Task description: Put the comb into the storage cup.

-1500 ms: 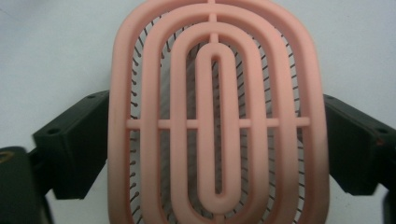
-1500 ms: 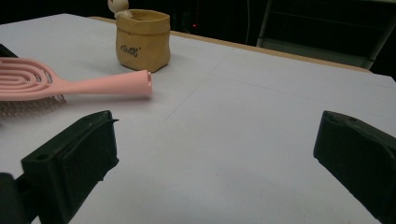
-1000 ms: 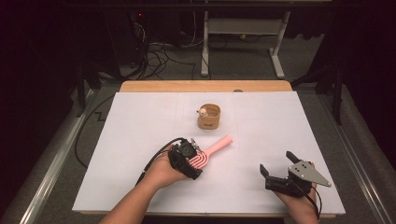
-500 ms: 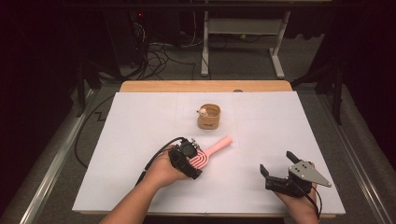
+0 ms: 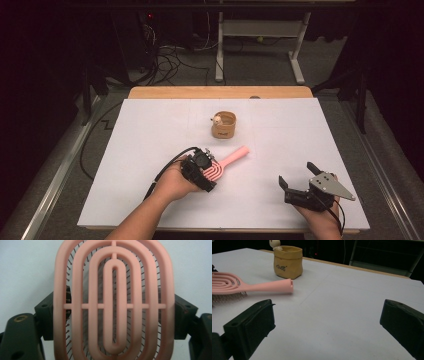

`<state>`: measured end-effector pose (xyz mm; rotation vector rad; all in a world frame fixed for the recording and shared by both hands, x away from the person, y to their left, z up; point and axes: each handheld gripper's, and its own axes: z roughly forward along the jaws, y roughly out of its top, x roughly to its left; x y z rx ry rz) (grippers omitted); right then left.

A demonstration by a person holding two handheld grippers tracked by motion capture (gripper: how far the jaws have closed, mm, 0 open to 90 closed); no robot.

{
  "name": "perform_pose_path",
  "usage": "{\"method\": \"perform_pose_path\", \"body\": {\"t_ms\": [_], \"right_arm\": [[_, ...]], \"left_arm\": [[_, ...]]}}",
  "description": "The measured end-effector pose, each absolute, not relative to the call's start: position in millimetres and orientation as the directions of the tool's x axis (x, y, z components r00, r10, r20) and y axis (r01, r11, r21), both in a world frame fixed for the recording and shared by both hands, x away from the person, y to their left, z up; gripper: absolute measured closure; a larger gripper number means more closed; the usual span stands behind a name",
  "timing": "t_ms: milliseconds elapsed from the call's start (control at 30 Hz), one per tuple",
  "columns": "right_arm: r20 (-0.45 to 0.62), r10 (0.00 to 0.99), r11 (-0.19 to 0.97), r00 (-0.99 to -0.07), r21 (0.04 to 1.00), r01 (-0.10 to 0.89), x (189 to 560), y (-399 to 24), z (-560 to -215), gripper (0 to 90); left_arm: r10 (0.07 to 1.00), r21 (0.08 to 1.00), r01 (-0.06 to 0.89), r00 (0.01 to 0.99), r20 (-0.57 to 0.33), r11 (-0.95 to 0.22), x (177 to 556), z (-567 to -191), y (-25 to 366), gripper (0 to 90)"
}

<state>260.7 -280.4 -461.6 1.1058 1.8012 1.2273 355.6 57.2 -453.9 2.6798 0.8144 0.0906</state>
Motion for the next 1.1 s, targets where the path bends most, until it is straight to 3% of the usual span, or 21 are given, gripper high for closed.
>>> {"method": "perform_pose_path", "body": {"t_ms": [1100], "right_arm": [[-0.08, 0.909, 0.201, -0.408, 0.943, 0.263, 260.2, -279.5, -461.8, 0.3]], "left_arm": [[0.476, 0.372, 0.448, 0.879, -0.017, -0.813, 339.0, -427.5, 72.8, 19.9]]}}
